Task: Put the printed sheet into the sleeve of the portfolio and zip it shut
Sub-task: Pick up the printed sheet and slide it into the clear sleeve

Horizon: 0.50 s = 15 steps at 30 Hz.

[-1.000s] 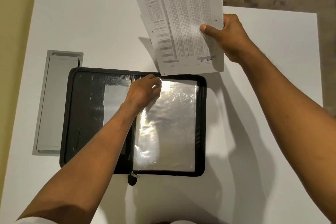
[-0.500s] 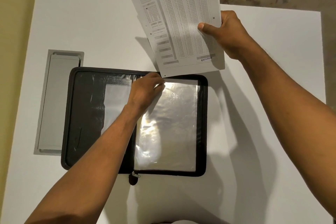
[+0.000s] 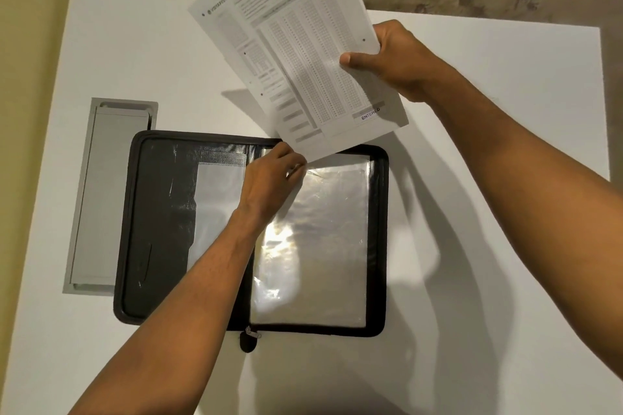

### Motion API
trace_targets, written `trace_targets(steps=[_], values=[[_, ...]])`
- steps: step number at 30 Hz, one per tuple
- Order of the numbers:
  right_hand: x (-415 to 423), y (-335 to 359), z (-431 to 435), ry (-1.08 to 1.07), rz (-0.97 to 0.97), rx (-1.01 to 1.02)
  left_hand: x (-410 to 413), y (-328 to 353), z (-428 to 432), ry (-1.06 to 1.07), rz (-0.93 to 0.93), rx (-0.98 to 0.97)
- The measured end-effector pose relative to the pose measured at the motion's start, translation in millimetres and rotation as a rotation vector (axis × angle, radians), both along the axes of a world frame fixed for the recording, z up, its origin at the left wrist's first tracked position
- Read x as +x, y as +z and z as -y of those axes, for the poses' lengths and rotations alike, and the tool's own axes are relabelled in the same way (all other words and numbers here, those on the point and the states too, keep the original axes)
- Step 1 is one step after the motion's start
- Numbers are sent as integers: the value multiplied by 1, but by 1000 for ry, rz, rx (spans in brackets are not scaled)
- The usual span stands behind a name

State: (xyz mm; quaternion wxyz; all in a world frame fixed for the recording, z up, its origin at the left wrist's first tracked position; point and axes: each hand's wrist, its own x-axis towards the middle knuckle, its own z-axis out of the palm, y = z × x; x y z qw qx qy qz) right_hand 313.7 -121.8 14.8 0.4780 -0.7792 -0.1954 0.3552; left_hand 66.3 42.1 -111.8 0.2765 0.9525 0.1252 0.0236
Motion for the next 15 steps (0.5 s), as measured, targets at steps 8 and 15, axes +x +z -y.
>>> trace_targets(steps=[8, 15], values=[[-1, -15, -7, -8, -60, -5, 2, 4, 5, 41, -47, -49], [15, -19, -3, -53, -111, -22, 5, 12, 6, 48, -44, -80]])
